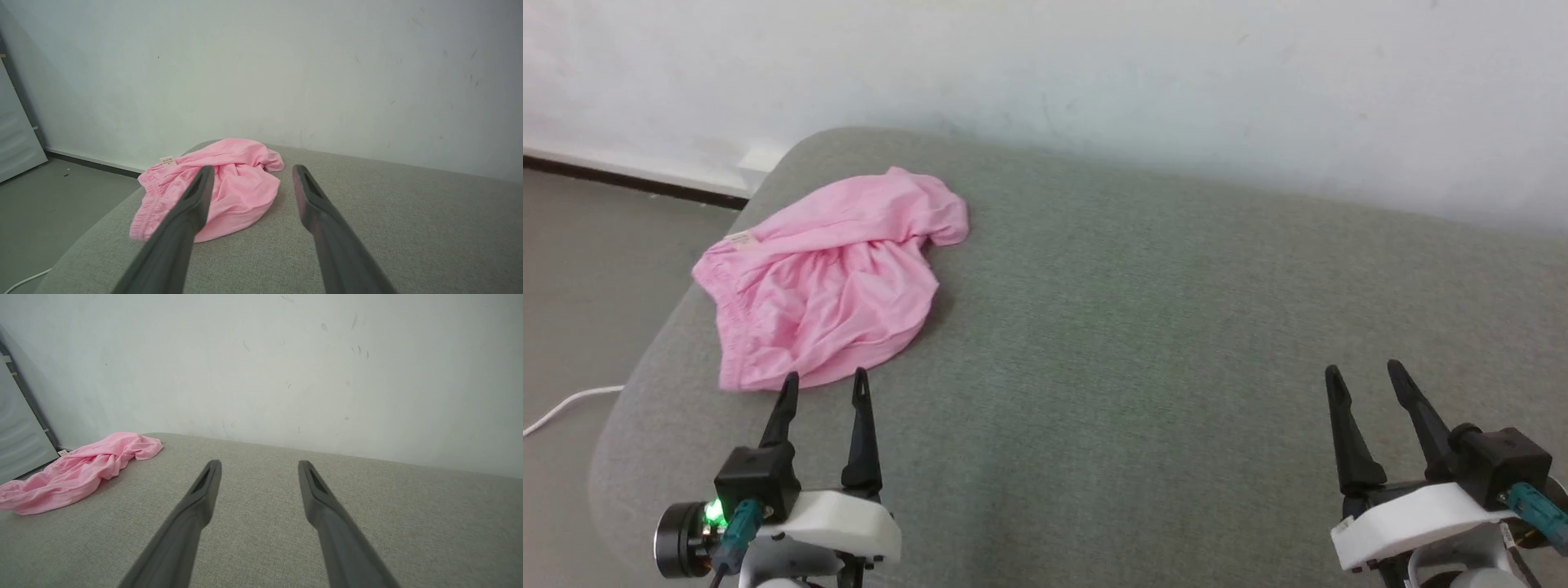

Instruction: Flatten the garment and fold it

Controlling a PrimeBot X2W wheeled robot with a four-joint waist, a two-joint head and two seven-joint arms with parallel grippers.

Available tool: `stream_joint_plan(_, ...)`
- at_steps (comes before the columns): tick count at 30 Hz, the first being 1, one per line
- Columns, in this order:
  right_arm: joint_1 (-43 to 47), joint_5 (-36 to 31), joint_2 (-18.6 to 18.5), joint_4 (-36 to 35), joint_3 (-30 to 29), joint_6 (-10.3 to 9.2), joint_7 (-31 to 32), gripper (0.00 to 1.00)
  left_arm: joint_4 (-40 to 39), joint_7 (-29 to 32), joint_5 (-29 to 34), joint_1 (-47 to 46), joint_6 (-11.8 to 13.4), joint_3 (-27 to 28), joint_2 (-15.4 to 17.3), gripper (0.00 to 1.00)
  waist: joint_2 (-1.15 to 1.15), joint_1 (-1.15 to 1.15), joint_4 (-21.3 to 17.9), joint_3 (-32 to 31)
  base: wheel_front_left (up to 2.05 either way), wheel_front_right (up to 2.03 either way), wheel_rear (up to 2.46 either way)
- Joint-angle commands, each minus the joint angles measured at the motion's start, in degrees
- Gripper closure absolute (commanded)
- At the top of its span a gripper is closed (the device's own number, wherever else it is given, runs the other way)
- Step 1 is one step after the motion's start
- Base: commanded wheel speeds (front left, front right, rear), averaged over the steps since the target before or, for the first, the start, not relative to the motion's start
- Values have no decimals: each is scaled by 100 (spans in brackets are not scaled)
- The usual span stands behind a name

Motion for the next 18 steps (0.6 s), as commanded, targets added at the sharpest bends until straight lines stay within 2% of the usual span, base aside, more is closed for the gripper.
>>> stream_joint_plan(1, 69, 69, 11, 18, 1, -7, -51, 0, 17, -53, -70, 75, 40, 4, -18, 0, -1, 0, 173, 6, 0, 0, 0)
stream_joint_plan(18, 59, 274, 14, 121, 90, -9, -254, 0, 95, -256, -208, 97, 70, -83, 23, 0, -1, 0, 882, 11, 0, 0, 0)
